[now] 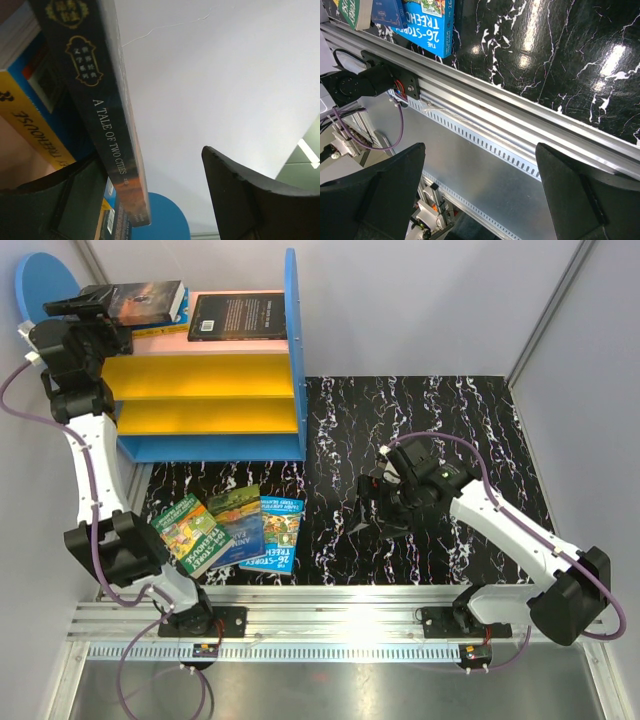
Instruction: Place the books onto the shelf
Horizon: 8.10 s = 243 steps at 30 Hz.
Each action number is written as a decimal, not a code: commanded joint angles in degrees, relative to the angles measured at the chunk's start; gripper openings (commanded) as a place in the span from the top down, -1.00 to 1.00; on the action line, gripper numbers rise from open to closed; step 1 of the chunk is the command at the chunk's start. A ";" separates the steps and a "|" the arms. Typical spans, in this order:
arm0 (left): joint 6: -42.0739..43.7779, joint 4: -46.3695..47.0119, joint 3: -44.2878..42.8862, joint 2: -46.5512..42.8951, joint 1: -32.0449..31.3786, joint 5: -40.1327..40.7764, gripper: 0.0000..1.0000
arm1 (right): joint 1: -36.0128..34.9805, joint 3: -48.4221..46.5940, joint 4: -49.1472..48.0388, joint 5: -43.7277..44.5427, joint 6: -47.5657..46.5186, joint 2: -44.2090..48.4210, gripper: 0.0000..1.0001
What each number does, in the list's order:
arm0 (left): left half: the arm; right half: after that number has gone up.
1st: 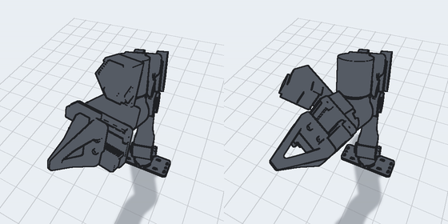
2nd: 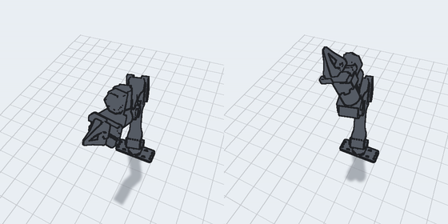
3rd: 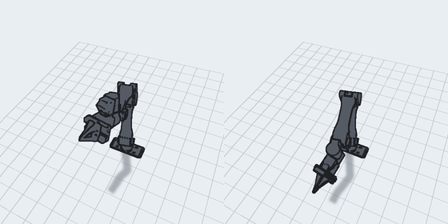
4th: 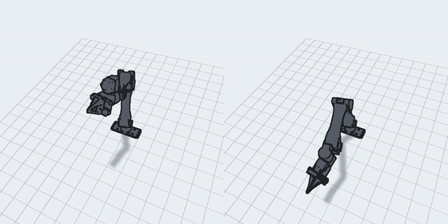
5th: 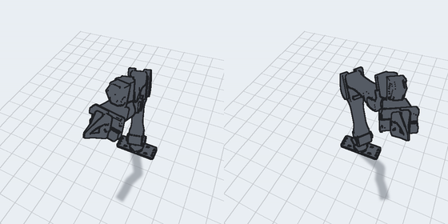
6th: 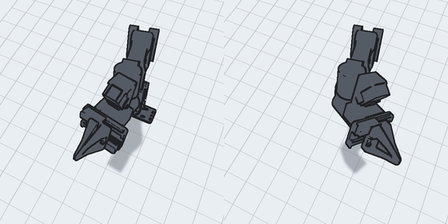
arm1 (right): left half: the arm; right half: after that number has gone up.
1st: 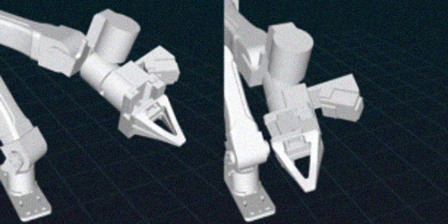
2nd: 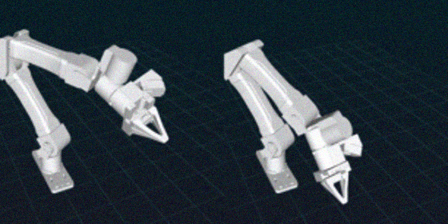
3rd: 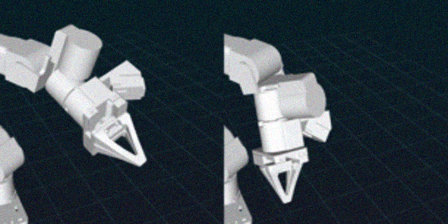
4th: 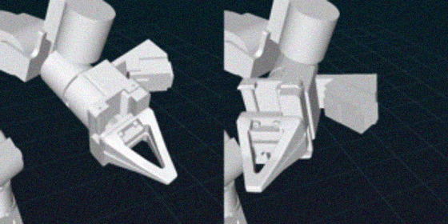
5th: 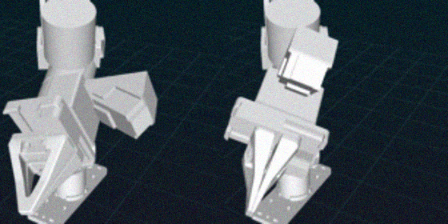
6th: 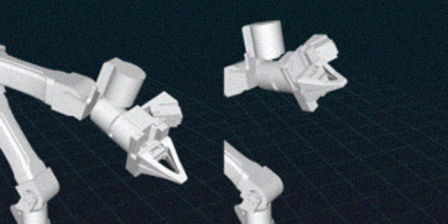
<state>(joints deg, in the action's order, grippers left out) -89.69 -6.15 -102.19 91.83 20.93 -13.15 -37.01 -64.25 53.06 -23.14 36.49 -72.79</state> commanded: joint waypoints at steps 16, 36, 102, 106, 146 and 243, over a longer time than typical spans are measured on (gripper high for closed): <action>7.16 -36.55 -33.25 3.63 -0.02 -3.38 -0.81 | 0.19 2.55 -3.31 -2.35 -1.33 -0.16 -1.00; 9.09 -24.26 2.53 -12.03 3.15 -11.38 -0.75 | 0.28 3.43 -3.57 -2.44 -3.00 -1.82 -1.00; 10.76 -27.95 -21.03 0.01 -4.67 19.04 0.20 | 0.72 3.34 -1.73 -0.51 -5.03 -2.09 -1.00; 11.03 -27.86 -21.82 0.89 -4.58 18.16 -0.63 | 0.72 3.34 -1.64 -0.33 -5.03 -2.00 -1.00; 9.00 -29.09 -8.55 -7.81 -4.40 4.97 1.00 | 0.80 4.57 -2.17 0.20 -2.83 -1.21 -0.99; 16.74 -29.00 -14.52 1.06 -6.08 15.69 1.00 | 2.47 2.73 -0.41 0.11 -6.70 -7.80 -0.99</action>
<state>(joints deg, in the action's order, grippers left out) -74.76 -37.74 -111.83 91.79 14.28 0.21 -35.05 -59.35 52.07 -23.55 30.87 -79.94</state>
